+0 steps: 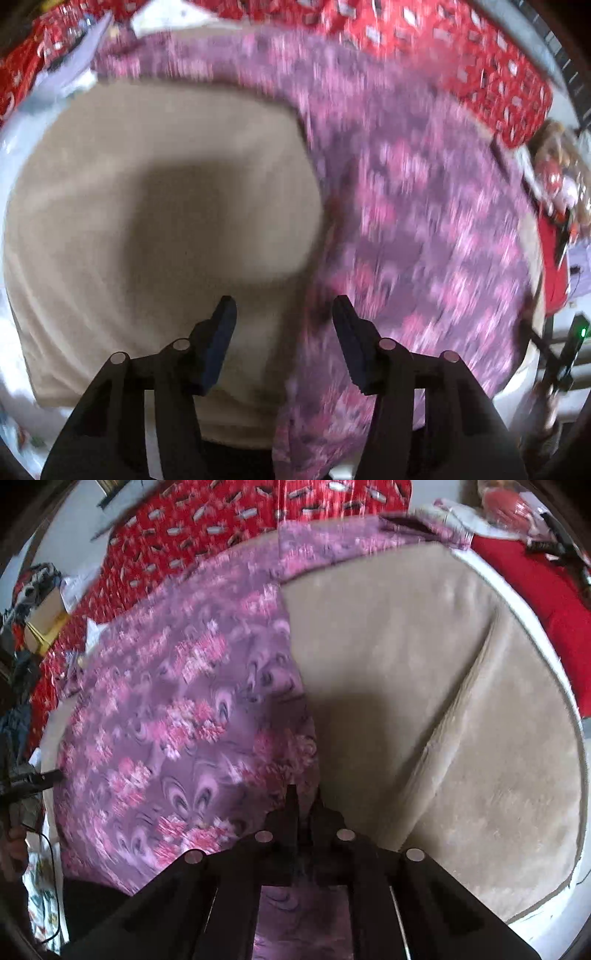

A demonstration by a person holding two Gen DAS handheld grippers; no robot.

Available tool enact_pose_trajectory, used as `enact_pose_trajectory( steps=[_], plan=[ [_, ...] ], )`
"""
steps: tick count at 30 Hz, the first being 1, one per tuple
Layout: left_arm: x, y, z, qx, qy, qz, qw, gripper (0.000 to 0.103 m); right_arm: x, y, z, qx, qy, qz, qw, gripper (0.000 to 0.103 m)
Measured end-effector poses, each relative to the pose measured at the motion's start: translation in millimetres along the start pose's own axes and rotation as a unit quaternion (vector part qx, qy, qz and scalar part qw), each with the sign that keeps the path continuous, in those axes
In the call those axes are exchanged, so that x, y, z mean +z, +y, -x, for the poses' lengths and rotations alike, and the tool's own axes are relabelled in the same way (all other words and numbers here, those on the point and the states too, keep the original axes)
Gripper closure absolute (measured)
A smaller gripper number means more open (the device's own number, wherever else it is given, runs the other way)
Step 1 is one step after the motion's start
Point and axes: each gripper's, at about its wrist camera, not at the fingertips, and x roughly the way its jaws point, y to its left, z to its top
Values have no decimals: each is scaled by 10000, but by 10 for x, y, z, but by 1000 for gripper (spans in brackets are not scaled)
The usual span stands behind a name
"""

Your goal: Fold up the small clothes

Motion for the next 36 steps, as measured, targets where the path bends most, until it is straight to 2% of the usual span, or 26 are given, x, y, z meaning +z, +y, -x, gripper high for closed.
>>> enact_pose_trajectory(
  steps=[2,3,5,9,11,13,14,16,17,18,21,22,23,24,26,27,28,29,31,32,34,36],
  plan=[
    [290,78,53,-36,-189,182,9996,38,96,32,128,46,-288,-132,9995,85],
    [489,149,40,-95,-264,347,9990,38,139,34,166,82,-393,-191,9990,76],
    [821,242,-98,-225,-277,690,9970,38,218,71,166,157,-485,-276,9983,69],
    [1309,430,-564,-556,65,1570,9860,38,358,257,-23,109,-361,-232,9990,68],
    [1398,526,-726,-423,205,1841,9818,40,410,302,-103,113,-274,-220,9993,68],
    [1468,552,-717,-58,23,1864,9824,76,451,335,-178,104,-210,-194,9995,68],
    [1478,564,-636,15,-96,1813,9834,100,510,374,-215,92,-197,-155,9996,68],
    [1547,570,-503,105,-472,1798,9825,100,659,478,-235,131,-299,-63,9994,68],
    [1555,582,-400,353,-677,1735,9819,100,659,478,-235,131,-299,-63,9994,68],
    [1558,569,-377,483,-722,1653,9824,99,696,507,-247,162,-369,-31,9992,68],
    [1497,474,-552,1018,-370,1269,9860,96,769,555,-343,226,-489,19,9985,59],
    [1461,422,-643,1167,-240,1148,9862,96,771,559,-448,194,-412,34,9990,55],
    [1418,367,-686,1264,-192,1050,9862,95,755,562,-609,113,-199,93,9997,54],
    [1351,293,-629,1347,-296,955,9858,96,740,591,-676,5,-171,229,9996,54],
    [1218,195,-472,1257,-409,863,9875,94,745,678,-630,-104,-268,520,9982,49],
    [1149,98,-392,1130,-463,824,9891,91,815,646,-511,93,-247,530,9982,50],
    [1063,-4,-284,903,-558,806,9911,90,815,646,-511,93,-247,530,9982,50],
    [983,-119,-186,708,-675,763,9923,86,860,543,-401,274,-404,373,9981,50],
    [868,-465,-95,598,-891,478,9931,65,977,195,-206,480,-717,-194,9961,51],
    [788,-616,-82,669,-971,322,9925,47,1072,-104,-111,442,-879,-658,9930,51],
    [790,-960,-221,855,-1066,-95,9906,44,1217,-535,5,177,-1116,-1245,9858,49],
    [753,-1243,-461,1110,-944,-513,9880,44,1410,-925,105,-114,-1320,-1652,9773,49]
  ],
)
